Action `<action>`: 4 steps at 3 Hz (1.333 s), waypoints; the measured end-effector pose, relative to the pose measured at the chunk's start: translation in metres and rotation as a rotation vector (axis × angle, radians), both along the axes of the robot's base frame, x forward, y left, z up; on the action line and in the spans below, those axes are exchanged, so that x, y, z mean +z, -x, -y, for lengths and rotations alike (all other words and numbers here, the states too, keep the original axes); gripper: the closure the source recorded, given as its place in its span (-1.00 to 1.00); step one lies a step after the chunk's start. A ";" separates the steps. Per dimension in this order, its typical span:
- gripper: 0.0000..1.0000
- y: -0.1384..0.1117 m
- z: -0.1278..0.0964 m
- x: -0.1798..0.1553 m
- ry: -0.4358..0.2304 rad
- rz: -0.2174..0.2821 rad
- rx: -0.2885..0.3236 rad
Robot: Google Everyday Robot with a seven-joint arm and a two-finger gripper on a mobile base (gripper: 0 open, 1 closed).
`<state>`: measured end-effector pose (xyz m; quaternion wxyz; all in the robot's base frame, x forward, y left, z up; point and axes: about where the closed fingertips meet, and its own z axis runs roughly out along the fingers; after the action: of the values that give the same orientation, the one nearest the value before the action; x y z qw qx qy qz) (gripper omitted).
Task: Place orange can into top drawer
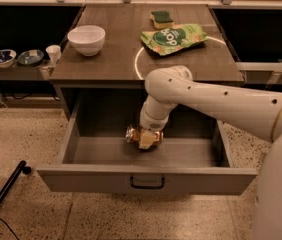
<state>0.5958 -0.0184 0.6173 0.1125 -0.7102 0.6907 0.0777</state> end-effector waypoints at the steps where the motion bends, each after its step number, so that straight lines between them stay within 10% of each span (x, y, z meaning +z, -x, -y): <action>1: 0.21 -0.007 -0.002 -0.006 0.021 0.033 -0.017; 3: -0.86 0.002 0.033 -0.018 0.091 0.009 -0.129; 4: -1.00 0.002 0.033 -0.017 0.091 0.009 -0.129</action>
Offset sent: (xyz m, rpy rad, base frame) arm -0.0094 -0.0832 -0.0337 -0.1576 0.0032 -0.3321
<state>0.5935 -0.0518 0.5999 0.0880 -0.6690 0.7372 0.0355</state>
